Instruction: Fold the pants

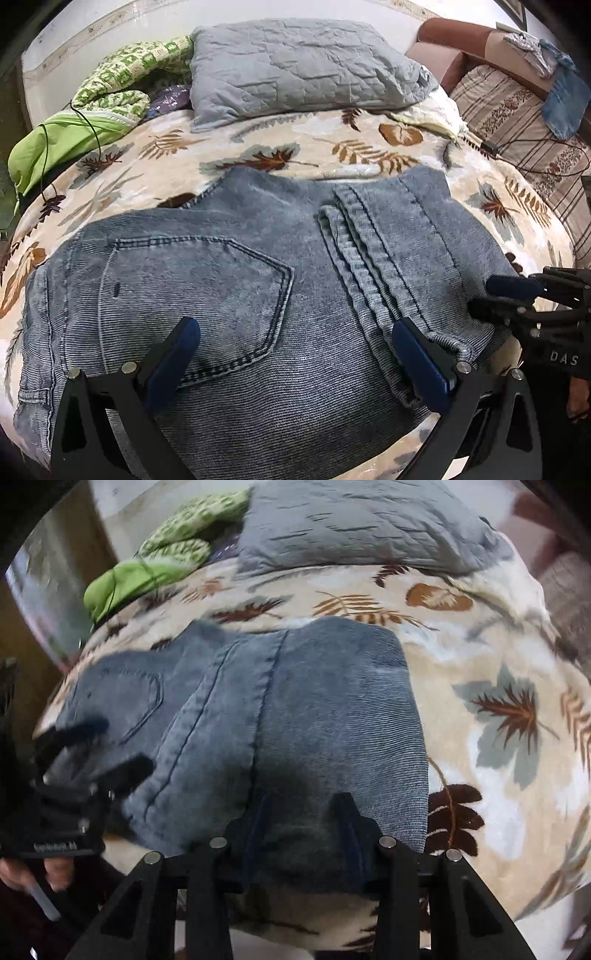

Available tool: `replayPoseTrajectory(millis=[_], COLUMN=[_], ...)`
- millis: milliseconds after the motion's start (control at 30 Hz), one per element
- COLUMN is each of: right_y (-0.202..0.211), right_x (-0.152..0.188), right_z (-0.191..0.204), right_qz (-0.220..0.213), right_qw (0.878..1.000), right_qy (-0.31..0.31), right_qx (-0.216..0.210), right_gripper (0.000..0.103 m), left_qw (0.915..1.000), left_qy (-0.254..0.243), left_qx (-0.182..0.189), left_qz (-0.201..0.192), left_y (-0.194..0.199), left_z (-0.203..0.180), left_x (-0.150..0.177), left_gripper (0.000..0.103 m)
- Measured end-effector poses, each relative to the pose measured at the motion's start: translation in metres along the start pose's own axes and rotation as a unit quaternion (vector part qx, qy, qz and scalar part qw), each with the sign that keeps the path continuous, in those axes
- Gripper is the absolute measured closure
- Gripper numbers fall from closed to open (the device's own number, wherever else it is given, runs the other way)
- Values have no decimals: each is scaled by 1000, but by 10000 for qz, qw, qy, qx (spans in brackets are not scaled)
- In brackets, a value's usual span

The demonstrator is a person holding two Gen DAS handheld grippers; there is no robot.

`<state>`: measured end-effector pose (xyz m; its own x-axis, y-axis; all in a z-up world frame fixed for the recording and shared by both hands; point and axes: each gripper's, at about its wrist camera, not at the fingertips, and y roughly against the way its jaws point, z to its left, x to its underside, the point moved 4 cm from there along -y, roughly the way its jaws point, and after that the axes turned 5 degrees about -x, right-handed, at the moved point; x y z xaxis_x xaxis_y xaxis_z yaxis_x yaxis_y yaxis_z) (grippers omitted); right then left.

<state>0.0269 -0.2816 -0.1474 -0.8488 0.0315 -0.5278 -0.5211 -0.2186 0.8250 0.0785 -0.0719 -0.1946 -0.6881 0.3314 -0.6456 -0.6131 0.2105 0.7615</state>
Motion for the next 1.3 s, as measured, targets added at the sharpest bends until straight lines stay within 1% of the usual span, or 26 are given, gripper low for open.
replayPoseTrajectory(millis=[67, 100, 133, 200, 267, 367, 500, 567, 600, 767, 833, 900, 1000, 1100, 1133, 1167, 1233, 1300], right_y=[5, 9, 12, 17, 18, 5, -27, -50, -61, -64, -56, -45, -31, -20, -18, -18, -19, -19], right_x=[-4, -12, -17, -35, -56, -82, -99, -99, -97, -100, -98, -95, -89, -82, -79, -75, -67, -59], right_z=[-6, -11, -16, -20, -20, -16, -11, -13, -15, -16, -16, -16, -12, -4, -1, 1, 6, 15], right_qz=[-9, -120, -208, -410, -637, -616, -408, -183, -32, -172, -277, -400, -517, -621, -605, -579, -505, -467], right_qw=[9997, 9988, 9984, 9981, 9972, 9975, 9986, 9993, 9995, 9994, 9992, 9987, 9979, 9976, 9977, 9977, 9976, 9979], right_qy=[-176, -344, -399, -403, -362, -329, -311, -318, -320, -272, -276, -320, -324, -197, -158, -134, -150, -63], right_qx=[-195, -321, -336, -230, -156, -107, -98, 13, 56, 103, 69, -50, -211, -231, -271, -323, -439, -438], right_gripper=[61, 61, 61, 61, 61, 61, 61, 61, 61, 60, 60, 60, 60, 60, 60, 60, 60, 60], left_qw=[9999, 9998, 9998, 9997, 9998, 9997, 9998, 9996, 9996, 9997, 9997, 9998, 9999, 9996, 9994, 9990, 9984, 9980], left_qy=[62, 84, 100, 74, -60, -208, -123, 4, 16, -56, -2, 21, 38, 26, 12, -19, -54, 8], left_qx=[34, 55, 79, 134, 132, 78, 145, 230, 235, 189, 217, 178, 53, -34, -95, -231, -424, -556], left_qz=[-122, -157, -180, -164, -118, -110, 58, 170, 166, 130, 128, 71, -124, -281, -337, -385, -369, -294], left_y=[5, 7, 7, 6, 3, 1, -6, -12, -12, -12, -9, -6, 3, 15, 19, 23, 24, 22], left_z=[2, 2, 2, -2, -9, -14, -10, -8, -8, -11, -9, -7, -2, 2, 3, 6, 11, 20], left_x=[-3, -3, -4, -4, -3, -2, 1, 1, 1, 0, 0, -1, -2, -3, -2, -1, 1, 5], left_gripper=[0, 0, 0, 0, 0, 0, 0, 0, 0, 0, 0, 0, 0, 0, 0, 0, 0, 0])
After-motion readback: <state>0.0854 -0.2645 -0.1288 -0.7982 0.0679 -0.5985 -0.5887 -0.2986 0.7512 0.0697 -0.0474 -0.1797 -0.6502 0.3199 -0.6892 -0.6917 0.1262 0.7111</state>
